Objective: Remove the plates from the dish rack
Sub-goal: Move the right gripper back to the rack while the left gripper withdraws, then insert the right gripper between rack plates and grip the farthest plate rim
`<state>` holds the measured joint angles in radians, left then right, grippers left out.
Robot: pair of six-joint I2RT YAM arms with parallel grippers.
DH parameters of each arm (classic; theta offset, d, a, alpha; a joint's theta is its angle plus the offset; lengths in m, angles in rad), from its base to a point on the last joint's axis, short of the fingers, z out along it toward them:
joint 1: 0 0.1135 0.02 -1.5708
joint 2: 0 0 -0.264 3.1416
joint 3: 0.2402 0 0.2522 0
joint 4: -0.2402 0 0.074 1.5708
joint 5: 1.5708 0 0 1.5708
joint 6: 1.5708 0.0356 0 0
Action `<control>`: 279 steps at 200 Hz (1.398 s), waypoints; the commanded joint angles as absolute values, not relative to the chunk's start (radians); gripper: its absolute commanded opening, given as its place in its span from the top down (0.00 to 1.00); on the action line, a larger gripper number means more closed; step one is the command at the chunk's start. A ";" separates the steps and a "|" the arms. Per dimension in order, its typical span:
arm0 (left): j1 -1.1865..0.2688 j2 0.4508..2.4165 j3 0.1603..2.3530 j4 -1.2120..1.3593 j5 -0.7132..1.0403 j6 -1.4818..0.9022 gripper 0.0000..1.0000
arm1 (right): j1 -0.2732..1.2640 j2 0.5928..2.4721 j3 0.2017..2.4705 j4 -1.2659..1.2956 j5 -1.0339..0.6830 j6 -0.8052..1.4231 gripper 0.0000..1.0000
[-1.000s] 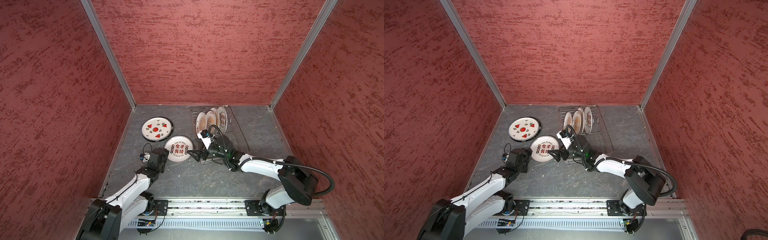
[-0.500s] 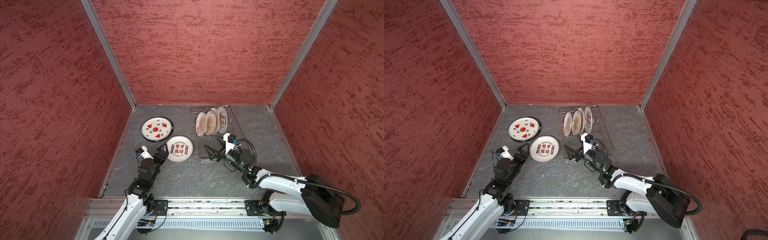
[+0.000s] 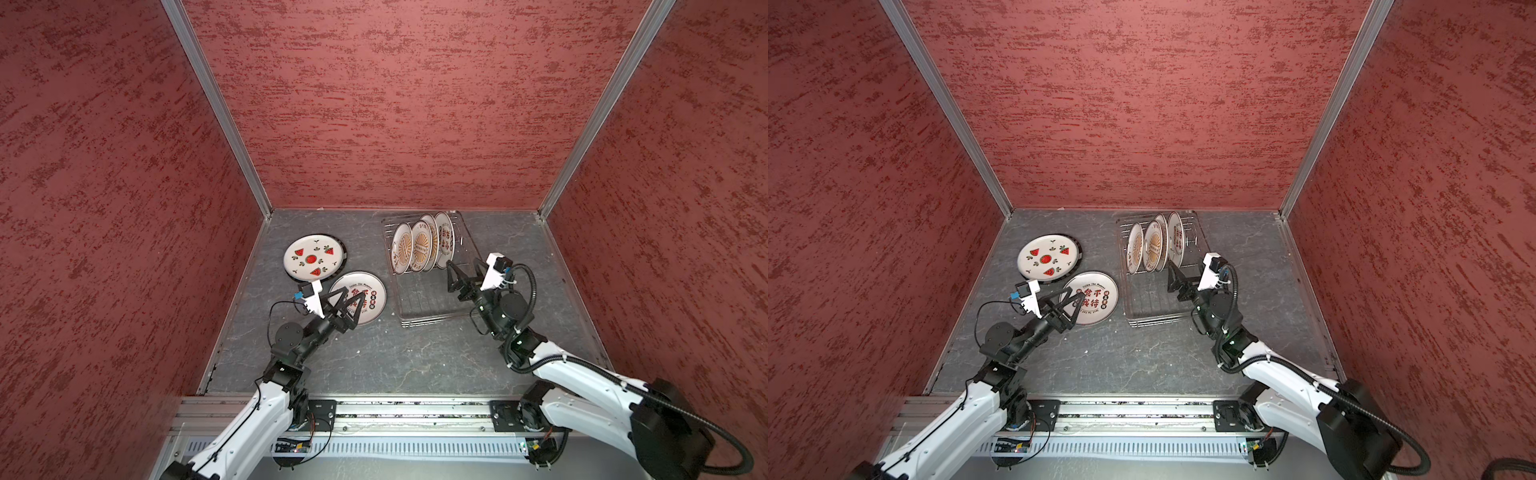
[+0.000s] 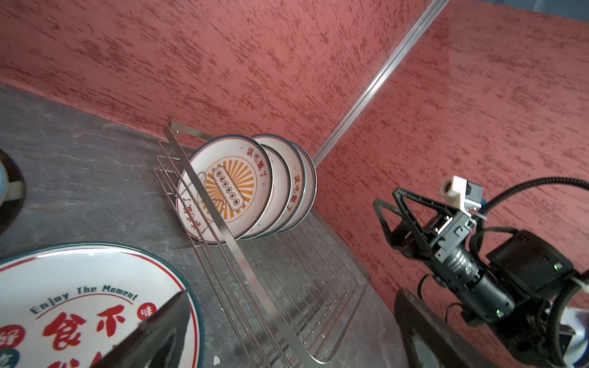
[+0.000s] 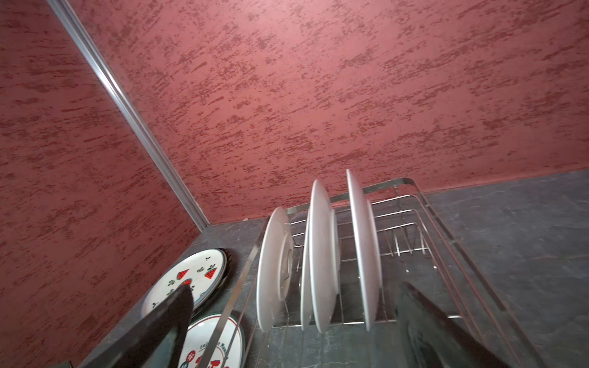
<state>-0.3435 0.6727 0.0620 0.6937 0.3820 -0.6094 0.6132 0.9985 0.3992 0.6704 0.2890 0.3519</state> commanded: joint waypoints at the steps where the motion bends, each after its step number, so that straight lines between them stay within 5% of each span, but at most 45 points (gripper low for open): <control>1: -0.353 0.739 0.095 0.796 0.510 -0.567 0.01 | 0.578 0.988 0.454 0.553 0.257 0.328 0.01; 77: -0.419 0.874 0.124 0.860 0.493 -0.527 0.01 | 0.451 1.200 0.740 0.285 0.114 0.217 0.10; 108: -0.422 0.854 0.122 0.824 0.444 -0.510 0.01 | 0.445 1.333 0.829 0.265 0.159 0.214 0.28; 160: -0.461 0.826 0.120 0.801 0.413 -0.484 0.01 | 0.439 1.574 1.008 0.165 0.241 0.194 0.42; 231: -0.482 0.842 0.126 0.795 0.368 -0.468 0.01 | 0.448 1.677 1.045 0.212 0.358 0.217 0.76; 279: -0.483 0.860 0.128 0.805 0.359 -0.461 0.01 | 0.504 1.728 1.101 0.171 0.569 0.224 0.90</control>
